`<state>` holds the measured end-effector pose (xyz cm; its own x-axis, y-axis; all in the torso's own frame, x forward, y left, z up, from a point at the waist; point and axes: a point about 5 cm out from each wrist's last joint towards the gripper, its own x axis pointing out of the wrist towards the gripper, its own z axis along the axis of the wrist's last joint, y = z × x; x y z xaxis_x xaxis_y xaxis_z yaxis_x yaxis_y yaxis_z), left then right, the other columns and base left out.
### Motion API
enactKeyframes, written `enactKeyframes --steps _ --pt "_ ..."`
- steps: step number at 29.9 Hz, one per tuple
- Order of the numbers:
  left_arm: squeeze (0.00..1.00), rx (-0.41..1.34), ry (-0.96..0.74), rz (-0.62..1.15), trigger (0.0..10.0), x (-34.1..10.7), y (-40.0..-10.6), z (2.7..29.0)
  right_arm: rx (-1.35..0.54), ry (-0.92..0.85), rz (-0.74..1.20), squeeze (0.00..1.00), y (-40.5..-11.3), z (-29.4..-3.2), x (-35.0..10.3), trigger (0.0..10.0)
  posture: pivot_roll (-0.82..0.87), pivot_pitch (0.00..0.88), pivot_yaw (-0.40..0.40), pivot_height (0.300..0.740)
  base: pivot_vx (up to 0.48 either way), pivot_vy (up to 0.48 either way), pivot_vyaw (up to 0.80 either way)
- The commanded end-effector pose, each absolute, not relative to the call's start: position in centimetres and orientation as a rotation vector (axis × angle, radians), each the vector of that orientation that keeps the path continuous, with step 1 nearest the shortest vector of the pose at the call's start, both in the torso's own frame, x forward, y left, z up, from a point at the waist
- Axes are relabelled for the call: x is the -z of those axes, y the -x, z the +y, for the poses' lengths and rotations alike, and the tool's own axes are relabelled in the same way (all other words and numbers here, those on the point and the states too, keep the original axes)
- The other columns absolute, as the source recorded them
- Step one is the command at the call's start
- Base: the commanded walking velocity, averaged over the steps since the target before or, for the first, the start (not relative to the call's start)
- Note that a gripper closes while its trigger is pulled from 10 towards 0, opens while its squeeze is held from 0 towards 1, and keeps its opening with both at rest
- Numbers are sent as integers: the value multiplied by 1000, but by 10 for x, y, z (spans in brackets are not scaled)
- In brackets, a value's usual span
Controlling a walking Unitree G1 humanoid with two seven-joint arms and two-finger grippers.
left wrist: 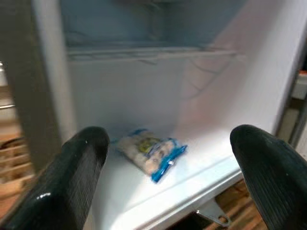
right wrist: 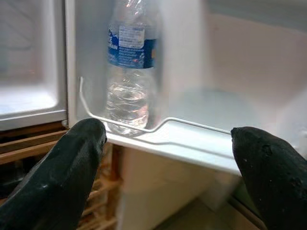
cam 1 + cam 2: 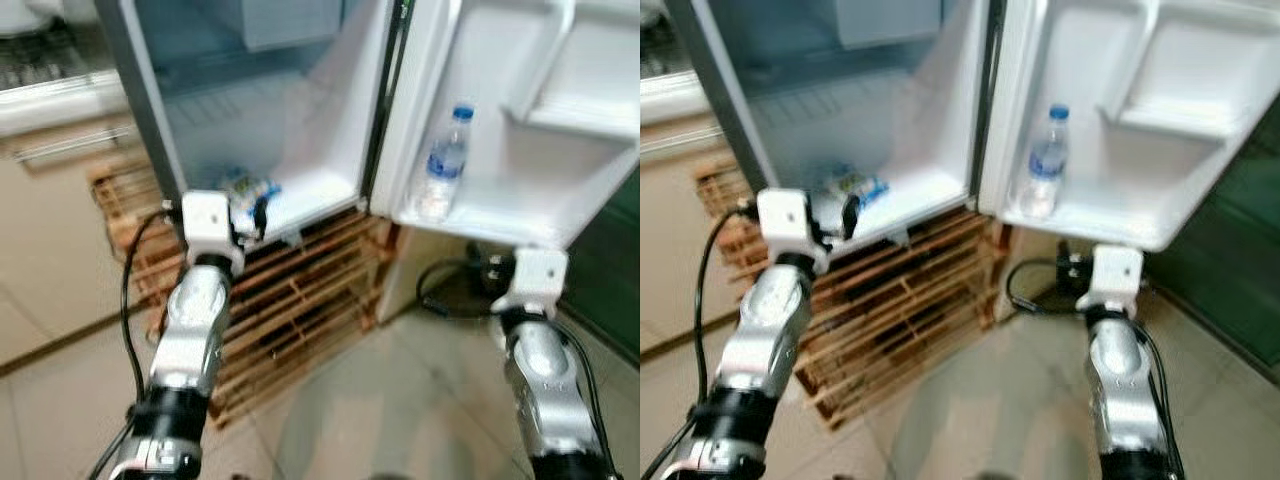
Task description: Restocking fridge
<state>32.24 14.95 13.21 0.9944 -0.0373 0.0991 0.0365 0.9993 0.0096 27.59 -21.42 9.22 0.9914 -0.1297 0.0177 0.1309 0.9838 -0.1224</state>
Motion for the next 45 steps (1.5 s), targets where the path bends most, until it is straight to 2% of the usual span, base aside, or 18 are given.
enactKeyframes --steps 1,23,26,27,31,32,35,37,39,41,42,43,44,45 --pt "0 80 -1 -116 10000 -134 -321 140 137 135 -10 0 -274 -219 -93 10000 -146 0 -1 740 0 -472 756" --pt "0 134 39 -115 10000 -129 -317 131 94 165 1 0 -261 -218 -88 10000 -167 0 2 740 0 -472 759" --pt "0 121 97 -83 10000 -124 -319 133 24 178 70 0 -253 -215 -74 10000 -173 0 5 740 0 -153 0" --pt "0 122 97 -72 10000 -122 -319 135 -87 202 160 0 -238 -211 -55 10000 -175 0 4 740 0 0 0" --pt "0 121 88 -72 10000 -121 -320 137 -138 225 272 0 -216 -220 -32 10000 -178 0 4 740 0 0 0" --pt "0 119 90 -64 10000 -120 -321 139 -158 227 382 0 -196 -232 -11 10000 -180 0 5 740 0 0 0" --pt "0 123 81 -41 10000 -114 -322 140 -138 230 537 0 -173 -254 13 10000 -183 0 8 740 0 0 0" --pt "0 128 71 -33 10000 -112 -322 140 -126 227 579 0 -167 -260 18 10000 -183 0 8 740 0 0 0" --pt "0 143 54 14 10000 -100 -323 139 -44 274 686 0 -158 -280 29 10000 -189 0 11 740 0 0 0" --pt "0 183 -22 253 10000 -54 -317 140 257 430 831 0 -147 -330 32 10000 -190 0 16 740 0 0 0" --pt "0 183 -22 253 10000 -54 -317 140 257 430 831 0 -147 -330 32 10000 -190 0 16 740 0 0 0" --pt "0 194 -42 341 10000 -39 -313 143 366 481 866 0 -143 -346 29 10000 -189 0 19 740 0 0 0" --pt "0 194 -42 341 10000 -39 -313 143 366 481 866 0 -143 -346 29 10000 -189 0 19 740 0 0 0" --pt "0 209 -107 519 10000 -10 -299 147 521 532 848 0 -143 -371 16 10000 -189 0 22 740 0 0 0"
